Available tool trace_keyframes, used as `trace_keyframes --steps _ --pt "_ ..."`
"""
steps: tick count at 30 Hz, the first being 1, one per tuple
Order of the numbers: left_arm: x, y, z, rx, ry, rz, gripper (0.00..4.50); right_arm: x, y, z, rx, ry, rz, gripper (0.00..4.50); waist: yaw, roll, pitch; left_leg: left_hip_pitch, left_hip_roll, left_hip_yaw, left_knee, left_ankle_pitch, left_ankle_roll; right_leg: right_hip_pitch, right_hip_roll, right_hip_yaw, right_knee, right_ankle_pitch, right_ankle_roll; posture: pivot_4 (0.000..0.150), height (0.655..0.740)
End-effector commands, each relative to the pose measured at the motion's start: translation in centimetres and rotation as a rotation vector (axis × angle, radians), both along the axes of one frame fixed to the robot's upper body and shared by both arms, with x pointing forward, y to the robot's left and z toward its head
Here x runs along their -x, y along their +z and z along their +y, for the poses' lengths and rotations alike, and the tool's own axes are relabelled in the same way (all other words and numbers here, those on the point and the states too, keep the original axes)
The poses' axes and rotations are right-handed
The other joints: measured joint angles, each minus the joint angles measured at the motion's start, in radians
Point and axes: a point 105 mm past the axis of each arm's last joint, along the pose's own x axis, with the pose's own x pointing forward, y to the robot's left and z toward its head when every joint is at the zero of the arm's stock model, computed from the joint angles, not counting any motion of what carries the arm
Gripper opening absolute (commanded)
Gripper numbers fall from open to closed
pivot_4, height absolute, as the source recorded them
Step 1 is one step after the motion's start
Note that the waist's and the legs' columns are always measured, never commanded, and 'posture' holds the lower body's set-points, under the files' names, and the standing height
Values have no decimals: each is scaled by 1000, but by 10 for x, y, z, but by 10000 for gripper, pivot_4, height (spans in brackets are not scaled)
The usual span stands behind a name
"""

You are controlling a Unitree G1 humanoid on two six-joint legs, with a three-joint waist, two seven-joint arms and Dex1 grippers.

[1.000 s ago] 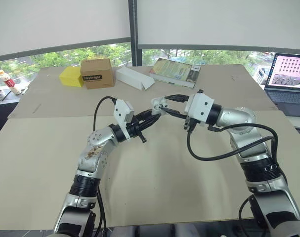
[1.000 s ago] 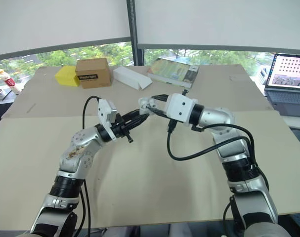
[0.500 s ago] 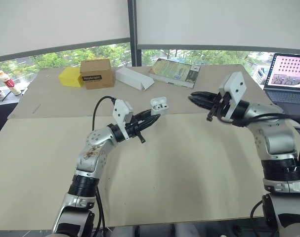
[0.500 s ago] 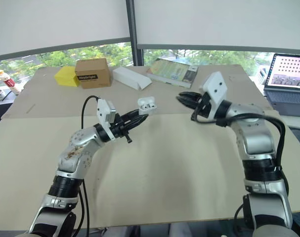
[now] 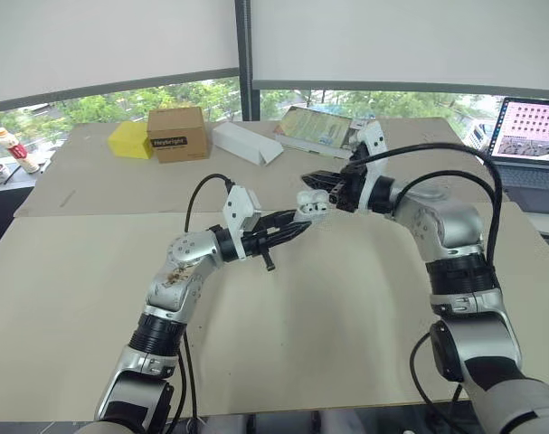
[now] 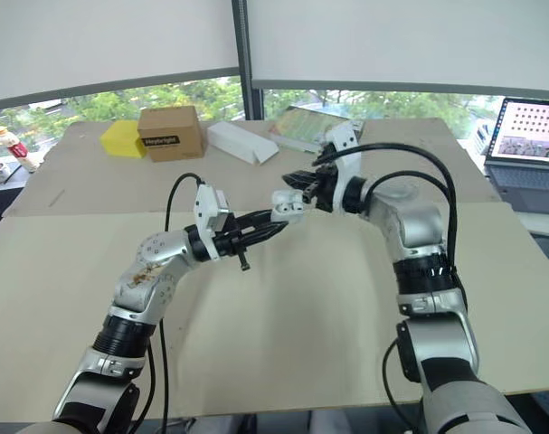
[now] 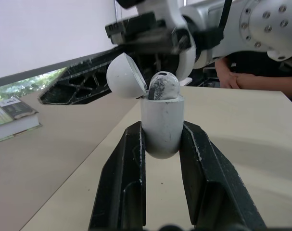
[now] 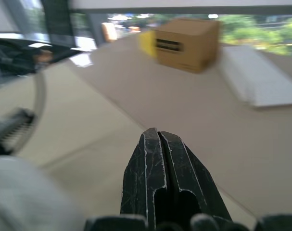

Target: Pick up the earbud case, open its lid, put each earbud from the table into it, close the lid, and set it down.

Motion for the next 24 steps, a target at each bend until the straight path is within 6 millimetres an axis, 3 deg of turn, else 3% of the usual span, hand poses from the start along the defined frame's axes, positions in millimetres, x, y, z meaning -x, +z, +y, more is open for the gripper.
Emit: trace_keyframes --steps 1,9,11,14,16,18,24 --pt "1 11 1 8 3 -48 5017 21 11 2 18 110 -39 182 0 0 0 0 0 0 0 0 0 0 0 0 0 0 0 1500 7400" --pt "-1 11 3 9 16 -49 5017 35 -4 -5 105 114 -63 182 -3 0 0 0 0 0 0 -1 1 0 0 0 0 0 0 1500 7400" --pt "-2 10 3 5 13 -47 5017 34 -1 -7 103 86 -97 182 -4 0 0 0 0 0 0 -1 1 0 0 0 0 0 0 1500 7400" --pt "-6 -1 5 -40 31 -11 5017 30 21 -18 79 7 -279 182 -3 0 0 0 0 0 0 -1 1 0 0 0 0 0 0 1500 7400" --pt "-14 -11 9 -62 76 84 5017 36 27 -26 82 -7 -352 6175 0 0 0 0 0 0 0 -1 1 0 0 0 0 0 0 1500 7400" --pt "-20 -25 13 -87 114 210 5017 45 21 -33 118 -6 -394 12985 4 0 0 0 0 0 0 -1 1 0 0 0 0 0 0 1500 7400" --pt "-24 -51 15 -29 156 607 5017 69 -31 -44 283 25 -397 33314 5 0 0 0 -1 0 2 -2 3 1 0 0 0 0 1 1500 7400"
